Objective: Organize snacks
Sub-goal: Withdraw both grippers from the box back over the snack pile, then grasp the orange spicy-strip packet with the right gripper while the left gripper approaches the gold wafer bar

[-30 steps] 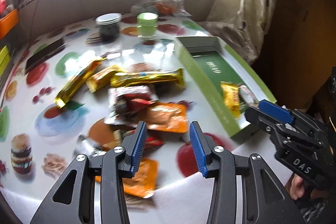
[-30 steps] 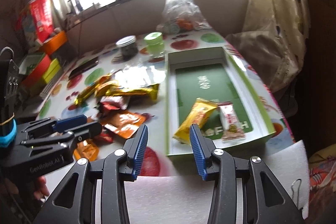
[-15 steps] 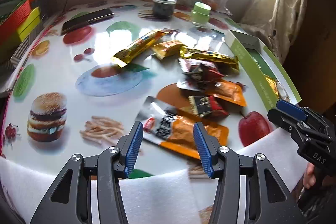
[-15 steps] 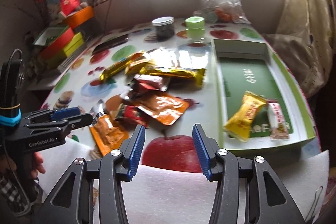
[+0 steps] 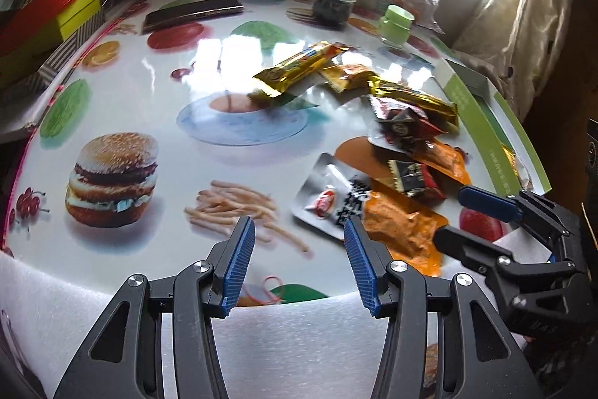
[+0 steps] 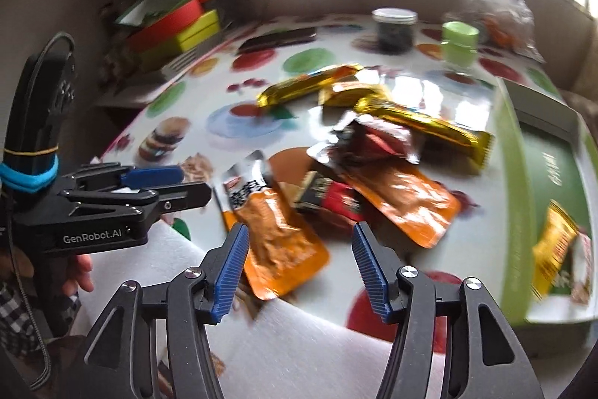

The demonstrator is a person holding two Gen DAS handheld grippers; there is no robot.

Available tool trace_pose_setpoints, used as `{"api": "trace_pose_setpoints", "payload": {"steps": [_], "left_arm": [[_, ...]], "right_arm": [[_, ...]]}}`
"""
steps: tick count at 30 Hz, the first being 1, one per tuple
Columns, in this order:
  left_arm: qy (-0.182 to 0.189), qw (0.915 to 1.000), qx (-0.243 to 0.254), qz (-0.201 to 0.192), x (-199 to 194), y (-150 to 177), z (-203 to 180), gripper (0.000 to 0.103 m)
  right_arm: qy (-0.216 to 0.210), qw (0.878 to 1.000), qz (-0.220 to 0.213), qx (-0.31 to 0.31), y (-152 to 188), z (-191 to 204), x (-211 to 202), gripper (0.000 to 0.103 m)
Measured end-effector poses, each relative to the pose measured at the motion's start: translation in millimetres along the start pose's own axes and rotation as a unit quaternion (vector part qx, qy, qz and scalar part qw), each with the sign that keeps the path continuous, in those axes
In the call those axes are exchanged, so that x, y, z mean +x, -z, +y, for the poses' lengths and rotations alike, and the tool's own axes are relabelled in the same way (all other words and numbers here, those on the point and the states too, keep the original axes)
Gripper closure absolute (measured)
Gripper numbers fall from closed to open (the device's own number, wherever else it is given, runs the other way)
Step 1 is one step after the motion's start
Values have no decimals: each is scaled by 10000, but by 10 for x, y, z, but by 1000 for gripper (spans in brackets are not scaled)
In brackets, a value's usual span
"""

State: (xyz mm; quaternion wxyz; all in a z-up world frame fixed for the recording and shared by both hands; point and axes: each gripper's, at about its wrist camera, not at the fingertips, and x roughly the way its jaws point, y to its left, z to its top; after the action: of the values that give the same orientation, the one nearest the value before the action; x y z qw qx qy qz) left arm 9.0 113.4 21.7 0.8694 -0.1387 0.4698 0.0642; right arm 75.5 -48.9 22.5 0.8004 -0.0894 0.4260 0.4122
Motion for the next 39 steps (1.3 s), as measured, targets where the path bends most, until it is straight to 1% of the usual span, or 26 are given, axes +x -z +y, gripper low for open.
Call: {"api": "trace_pose_setpoints", "payload": {"steps": [3,7,9,13,21,24,28,31,34,38,39], "left_arm": [[-8,10000,-74,13,5,12,66,52],[-2,9999,-143,2,8,8,121,52],[-4,9999,-171,4,14,12,149,52],[7,9998,-216,26,43,8,186,52],[7,9994,-334,26,66,-1,274,52],[11,9993,-360,16,70,-3,307,52],[11,9993,-370,4,80,-15,337,52],[23,9993,-373,0,87,-25,352,52],[24,9993,-370,-3,89,-36,362,52],[27,9993,-364,-3,92,-42,367,52],[21,9993,-361,-2,96,-47,369,52]], "right_arm": [[41,9996,114,-240,-33,67,130,45],[-91,9990,259,-350,-47,100,268,45],[-132,9985,337,-402,-39,123,297,44],[-237,9962,446,-710,-34,206,308,44],[137,9885,584,-1386,-93,408,442,42],[122,9876,571,-1458,-114,444,470,41],[145,9892,542,-1353,-127,427,484,41],[226,9905,501,-1263,-124,419,466,49],[293,9913,458,-1202,-127,413,454,52],[363,9923,338,-1136,-140,411,409,63],[353,9930,324,-1080,-145,393,401,64]]}}
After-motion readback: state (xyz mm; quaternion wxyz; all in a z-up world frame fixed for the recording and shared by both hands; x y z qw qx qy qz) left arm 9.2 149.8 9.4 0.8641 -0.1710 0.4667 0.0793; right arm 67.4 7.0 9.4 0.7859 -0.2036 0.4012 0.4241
